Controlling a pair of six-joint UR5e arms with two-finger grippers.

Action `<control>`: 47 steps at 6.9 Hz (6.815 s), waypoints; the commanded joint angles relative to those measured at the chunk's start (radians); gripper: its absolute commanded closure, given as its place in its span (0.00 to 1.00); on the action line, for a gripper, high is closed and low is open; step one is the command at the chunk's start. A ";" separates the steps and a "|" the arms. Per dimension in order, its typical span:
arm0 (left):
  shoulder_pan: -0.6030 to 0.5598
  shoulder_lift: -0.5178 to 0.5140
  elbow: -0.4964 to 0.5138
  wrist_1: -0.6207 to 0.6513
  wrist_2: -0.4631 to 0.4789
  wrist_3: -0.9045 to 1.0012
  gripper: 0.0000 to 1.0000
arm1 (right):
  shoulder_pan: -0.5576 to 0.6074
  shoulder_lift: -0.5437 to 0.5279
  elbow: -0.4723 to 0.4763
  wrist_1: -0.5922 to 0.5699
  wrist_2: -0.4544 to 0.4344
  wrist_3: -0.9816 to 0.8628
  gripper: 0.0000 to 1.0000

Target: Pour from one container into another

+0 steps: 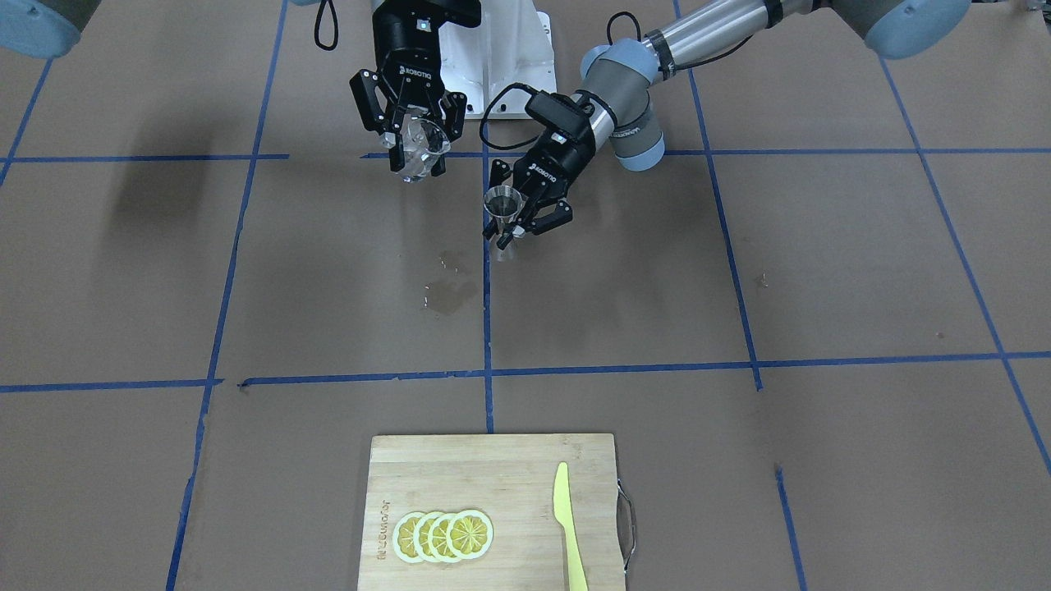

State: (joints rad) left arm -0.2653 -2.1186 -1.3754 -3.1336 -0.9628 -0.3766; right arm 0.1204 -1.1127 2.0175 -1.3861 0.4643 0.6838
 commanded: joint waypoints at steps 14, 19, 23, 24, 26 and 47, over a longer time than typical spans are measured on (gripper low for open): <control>-0.186 0.658 -0.038 -0.193 0.330 -0.508 1.00 | 0.122 -0.500 -0.065 0.610 0.137 0.447 1.00; -0.065 0.672 -0.005 -0.172 0.343 -0.559 1.00 | 0.120 -0.493 -0.088 0.611 0.137 0.448 1.00; -0.031 0.686 -0.001 -0.160 0.340 -0.562 1.00 | 0.119 -0.489 -0.092 0.611 0.137 0.448 1.00; -0.022 0.686 0.001 -0.158 0.337 -0.564 1.00 | 0.119 -0.487 -0.094 0.611 0.137 0.448 1.00; -0.005 0.686 0.018 -0.154 0.331 -0.590 1.00 | 0.119 -0.486 -0.094 0.611 0.137 0.448 1.00; 0.098 0.792 0.004 -0.379 0.341 -0.601 0.00 | 0.117 -0.478 -0.086 0.611 0.137 0.448 1.00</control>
State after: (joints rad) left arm -0.1926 -1.3347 -1.3688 -3.4988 -0.6258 -0.9857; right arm 0.2378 -1.5918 1.9313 -0.7746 0.6013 1.1321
